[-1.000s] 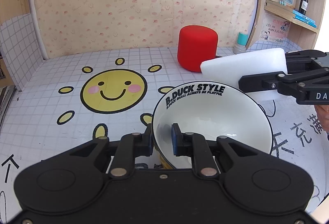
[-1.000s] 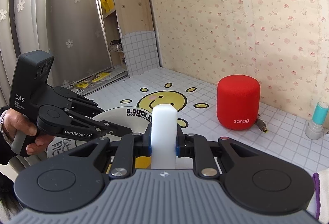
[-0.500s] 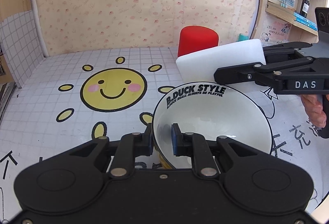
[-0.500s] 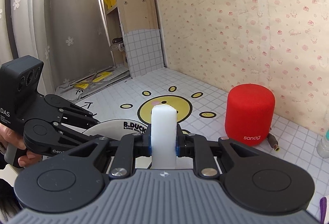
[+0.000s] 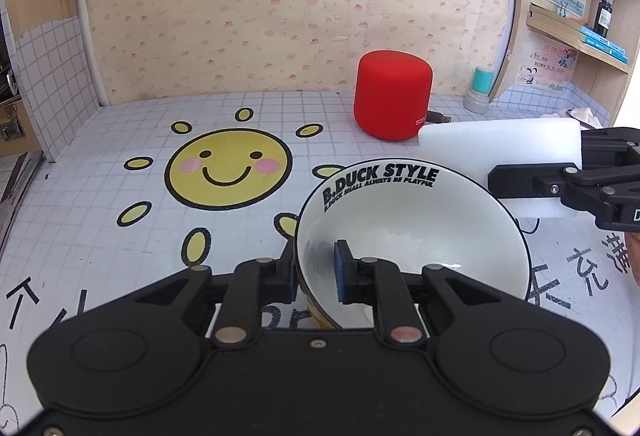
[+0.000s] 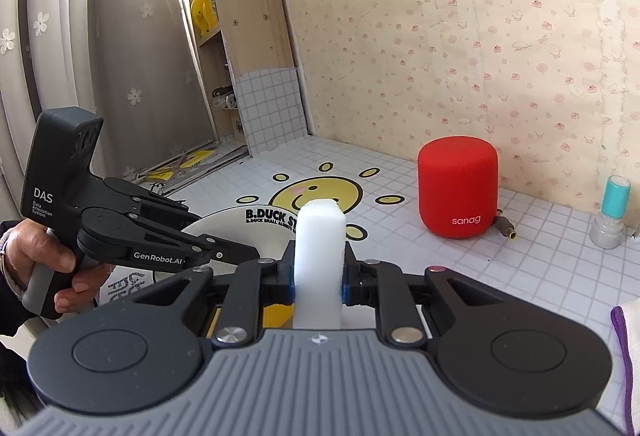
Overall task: Clean bowl
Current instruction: 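Scrub the sponge over the bowl's printed outer side with the right gripper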
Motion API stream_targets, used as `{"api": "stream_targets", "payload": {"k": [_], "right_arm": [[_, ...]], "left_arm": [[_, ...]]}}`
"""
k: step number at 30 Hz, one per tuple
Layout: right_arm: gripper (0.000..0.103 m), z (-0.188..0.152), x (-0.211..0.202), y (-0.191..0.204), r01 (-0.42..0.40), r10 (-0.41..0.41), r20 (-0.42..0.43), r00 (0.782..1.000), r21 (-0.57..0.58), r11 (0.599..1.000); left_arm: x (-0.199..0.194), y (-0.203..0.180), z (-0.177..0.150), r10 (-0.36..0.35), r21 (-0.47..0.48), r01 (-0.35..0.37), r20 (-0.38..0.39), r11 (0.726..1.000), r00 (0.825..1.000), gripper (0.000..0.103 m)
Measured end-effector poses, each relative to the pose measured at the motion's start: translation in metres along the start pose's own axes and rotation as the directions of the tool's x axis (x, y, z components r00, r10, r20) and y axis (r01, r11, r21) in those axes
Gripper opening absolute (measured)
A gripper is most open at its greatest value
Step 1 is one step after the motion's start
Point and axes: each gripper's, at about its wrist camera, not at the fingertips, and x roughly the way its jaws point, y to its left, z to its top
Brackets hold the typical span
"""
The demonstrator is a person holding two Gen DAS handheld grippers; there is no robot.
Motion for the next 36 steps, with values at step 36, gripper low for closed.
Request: {"api": "stream_targets", "payload": {"k": [36], "right_arm": [[0.021, 0.006, 0.011, -0.002, 0.012, -0.012, -0.002, 1.0, 0.013, 1.0]], "left_arm": [[0.027, 0.007, 0.026, -0.247, 0.247, 0.26, -0.084, 0.934, 0.965, 0.033]]}}
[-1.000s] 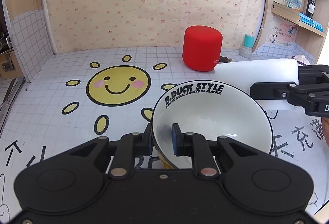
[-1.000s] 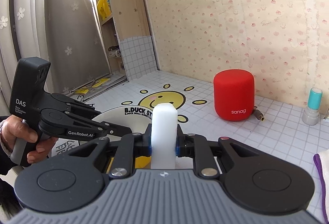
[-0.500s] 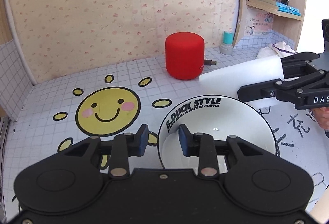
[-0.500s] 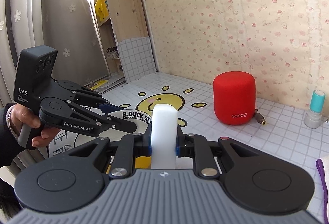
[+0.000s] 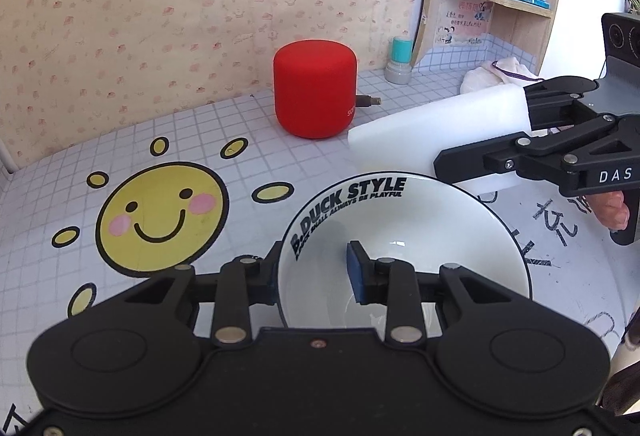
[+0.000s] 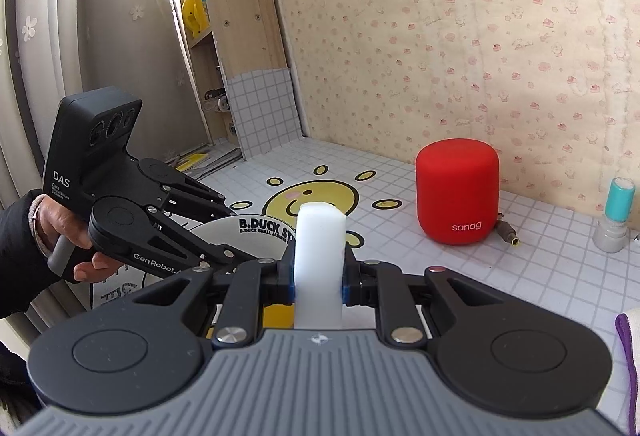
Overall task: Clean bowl
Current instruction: 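Scrub the sponge over the bowl's printed outer side with the right gripper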
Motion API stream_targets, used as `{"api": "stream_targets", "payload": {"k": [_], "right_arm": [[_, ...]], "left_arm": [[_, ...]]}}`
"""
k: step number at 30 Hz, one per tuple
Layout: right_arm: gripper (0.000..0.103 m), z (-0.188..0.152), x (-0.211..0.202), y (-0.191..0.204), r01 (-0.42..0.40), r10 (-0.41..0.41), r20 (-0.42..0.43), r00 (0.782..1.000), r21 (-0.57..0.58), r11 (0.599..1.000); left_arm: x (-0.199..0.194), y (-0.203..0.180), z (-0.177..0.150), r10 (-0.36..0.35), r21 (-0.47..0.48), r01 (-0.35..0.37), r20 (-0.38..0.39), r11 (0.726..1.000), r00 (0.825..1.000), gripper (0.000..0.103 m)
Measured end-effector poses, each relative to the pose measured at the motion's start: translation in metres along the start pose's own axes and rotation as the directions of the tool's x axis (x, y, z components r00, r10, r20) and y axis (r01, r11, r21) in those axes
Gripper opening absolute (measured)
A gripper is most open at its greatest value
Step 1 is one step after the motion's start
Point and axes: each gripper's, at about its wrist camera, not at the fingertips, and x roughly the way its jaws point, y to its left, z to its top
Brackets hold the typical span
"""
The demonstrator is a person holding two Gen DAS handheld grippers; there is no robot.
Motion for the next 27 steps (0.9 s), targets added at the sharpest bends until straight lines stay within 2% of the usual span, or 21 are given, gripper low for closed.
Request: {"api": "stream_targets", "payload": {"k": [8, 19, 27], "right_arm": [[0.021, -0.003, -0.002, -0.001, -0.003, 0.003, 0.006, 1.0, 0.005, 1.0], [0.021, 0.013, 0.02, -0.004, -0.025, 0.024, -0.025, 0.999, -0.029, 0.999], [0.021, 0.015, 0.025, -0.005, -0.034, 0.033, -0.028, 0.999, -0.027, 0.999]], "left_arm": [[-0.001, 0.001, 0.001, 0.006, -0.018, -0.006, 0.004, 1.0, 1.0, 0.033], [-0.009, -0.008, -0.007, 0.097, -0.139, -0.096, -0.004, 0.986, 0.995, 0.025], [-0.012, -0.014, -0.011, 0.128, -0.163, -0.126, -0.003, 0.978, 0.992, 0.024]]}}
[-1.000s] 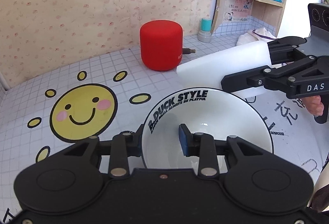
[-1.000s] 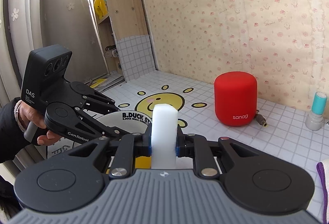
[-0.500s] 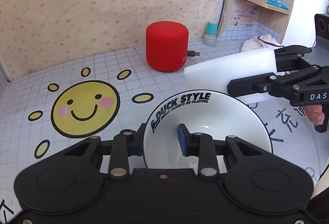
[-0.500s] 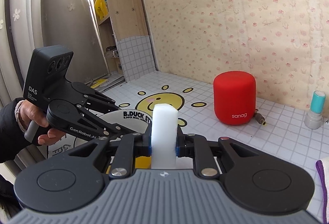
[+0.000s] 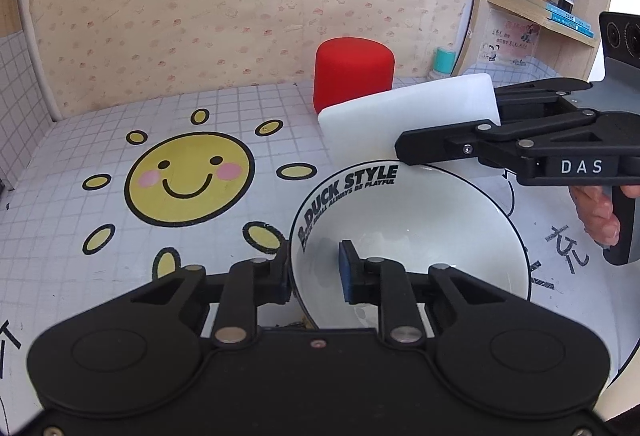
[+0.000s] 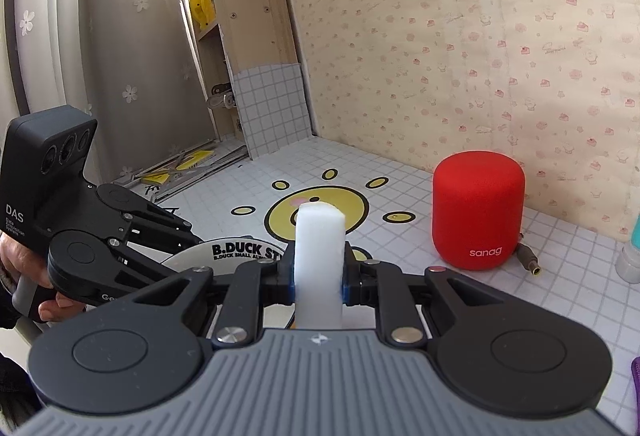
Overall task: Clean bowl
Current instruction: 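Scrub the sponge over the bowl's printed outer side with the right gripper, then open the left gripper to release the bowl rim and lift away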
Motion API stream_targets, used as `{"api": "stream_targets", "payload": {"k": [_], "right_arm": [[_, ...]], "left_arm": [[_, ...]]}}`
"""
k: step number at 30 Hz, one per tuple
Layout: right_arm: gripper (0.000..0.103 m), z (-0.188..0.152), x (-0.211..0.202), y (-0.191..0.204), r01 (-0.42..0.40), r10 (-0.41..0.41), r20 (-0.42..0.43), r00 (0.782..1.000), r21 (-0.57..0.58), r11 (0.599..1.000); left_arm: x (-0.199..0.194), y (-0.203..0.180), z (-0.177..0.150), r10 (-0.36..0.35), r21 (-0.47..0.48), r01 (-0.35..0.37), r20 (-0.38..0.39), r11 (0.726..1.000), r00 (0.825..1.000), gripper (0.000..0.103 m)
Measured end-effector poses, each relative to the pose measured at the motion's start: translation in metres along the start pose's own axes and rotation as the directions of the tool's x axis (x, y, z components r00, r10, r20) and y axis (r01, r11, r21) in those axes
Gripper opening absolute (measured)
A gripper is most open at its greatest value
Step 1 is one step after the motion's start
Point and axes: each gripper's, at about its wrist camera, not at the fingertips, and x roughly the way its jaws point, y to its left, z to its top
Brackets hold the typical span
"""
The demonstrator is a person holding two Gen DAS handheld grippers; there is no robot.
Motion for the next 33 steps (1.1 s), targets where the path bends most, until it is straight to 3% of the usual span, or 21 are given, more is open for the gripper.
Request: {"api": "stream_targets", "payload": {"k": [17, 28, 33], "right_arm": [[0.021, -0.026, -0.04, 0.015, 0.078, -0.08, 0.04, 0.996, 0.04, 0.996], [0.021, -0.007, -0.02, 0.021, 0.118, -0.12, 0.047, 0.992, 0.048, 0.992], [0.021, -0.007, -0.038, 0.027, 0.16, -0.167, 0.089, 0.982, 0.081, 0.984]], "left_arm": [[0.002, -0.002, 0.001, 0.009, -0.007, -0.009, 0.011, 1.0, 1.0, 0.025], [0.002, -0.006, 0.002, 0.025, 0.019, -0.025, 0.023, 0.999, 0.999, 0.029], [-0.001, -0.001, -0.001, 0.028, 0.018, -0.029, 0.042, 0.999, 0.999, 0.034]]}}
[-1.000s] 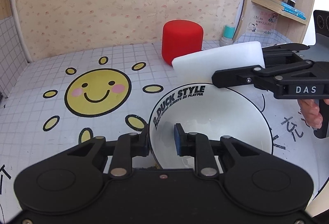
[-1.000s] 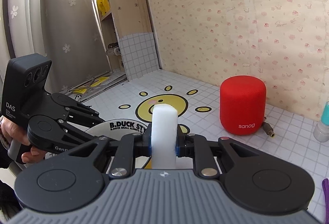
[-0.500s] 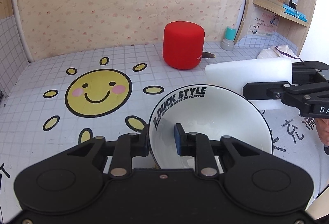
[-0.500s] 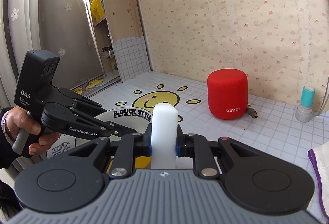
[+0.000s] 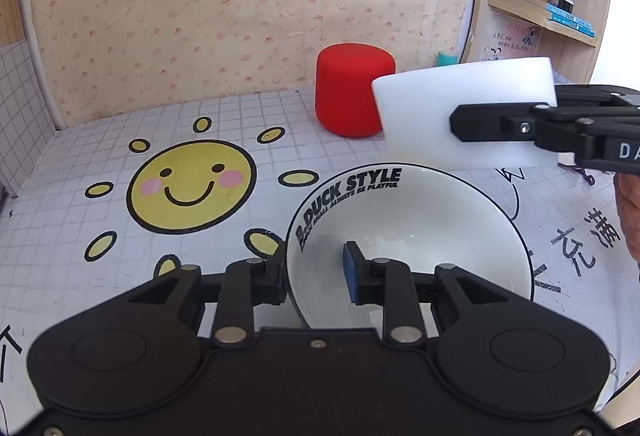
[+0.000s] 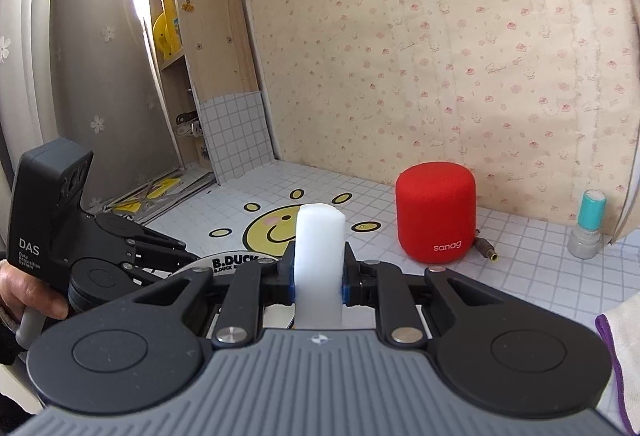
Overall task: Clean bowl
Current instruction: 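Open the left gripper to release the bowl rim and lift away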
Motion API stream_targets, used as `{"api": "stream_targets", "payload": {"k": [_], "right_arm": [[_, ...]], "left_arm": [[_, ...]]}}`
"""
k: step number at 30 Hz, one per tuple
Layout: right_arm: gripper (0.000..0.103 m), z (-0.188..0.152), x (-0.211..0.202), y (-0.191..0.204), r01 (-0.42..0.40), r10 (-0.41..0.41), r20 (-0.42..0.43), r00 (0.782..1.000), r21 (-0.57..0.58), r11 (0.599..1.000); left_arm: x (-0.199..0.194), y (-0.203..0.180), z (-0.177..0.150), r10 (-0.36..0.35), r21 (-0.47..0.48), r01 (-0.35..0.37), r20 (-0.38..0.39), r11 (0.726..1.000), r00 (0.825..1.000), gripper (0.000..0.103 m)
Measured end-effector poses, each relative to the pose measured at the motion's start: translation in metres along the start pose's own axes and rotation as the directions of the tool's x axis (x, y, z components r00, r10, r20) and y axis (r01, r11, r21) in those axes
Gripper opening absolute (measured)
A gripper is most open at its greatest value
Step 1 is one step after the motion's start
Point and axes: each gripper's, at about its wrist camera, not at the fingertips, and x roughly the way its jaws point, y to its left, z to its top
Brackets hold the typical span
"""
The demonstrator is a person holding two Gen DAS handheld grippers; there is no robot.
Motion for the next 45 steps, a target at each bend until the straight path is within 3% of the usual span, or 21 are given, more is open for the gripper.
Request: {"api": "stream_targets", "payload": {"k": [5, 7, 9, 10, 16, 34, 40, 45], "right_arm": [[0.021, -0.001, -0.025, 0.006, 0.065, -0.066, 0.059, 0.996, 0.027, 0.998], [0.021, -0.001, -0.036, 0.009, 0.091, -0.095, 0.091, 0.991, 0.047, 0.995], [0.021, -0.002, -0.046, 0.012, 0.115, -0.124, 0.124, 0.985, 0.073, 0.991], [0.021, -0.004, -0.049, 0.012, 0.124, -0.136, 0.136, 0.981, 0.093, 0.988], [0.021, -0.016, -0.059, 0.015, 0.187, -0.212, 0.157, 0.964, 0.162, 0.969], [0.021, -0.041, -0.088, 0.047, 0.222, -0.271, 0.188, 0.944, 0.244, 0.944], [0.021, -0.035, -0.078, 0.035, 0.192, -0.246, 0.212, 0.946, 0.245, 0.95], [0.021, -0.032, -0.058, 0.005, 0.144, -0.203, 0.226, 0.953, 0.254, 0.956]], "left_arm": [[-0.003, 0.006, -0.004, 0.019, -0.015, -0.018, 0.039, 1.0, 0.999, 0.04], [-0.006, 0.007, -0.004, 0.029, -0.013, -0.028, 0.061, 1.0, 0.998, 0.049], [-0.012, 0.009, -0.006, 0.026, -0.018, -0.025, 0.091, 1.0, 0.995, 0.068], [-0.014, 0.01, -0.006, 0.024, -0.02, -0.022, 0.106, 1.0, 0.994, 0.071], [-0.025, 0.015, -0.005, -0.012, -0.015, 0.014, 0.152, 1.0, 0.988, 0.071], [-0.057, 0.05, -0.009, -0.069, -0.121, 0.1, 0.235, 0.988, 0.969, 0.073], [-0.067, 0.072, -0.003, -0.065, -0.19, 0.116, 0.256, 0.975, 0.965, 0.076], [-0.057, 0.089, 0.012, -0.04, -0.236, 0.098, 0.239, 0.967, 0.97, 0.077]]}}
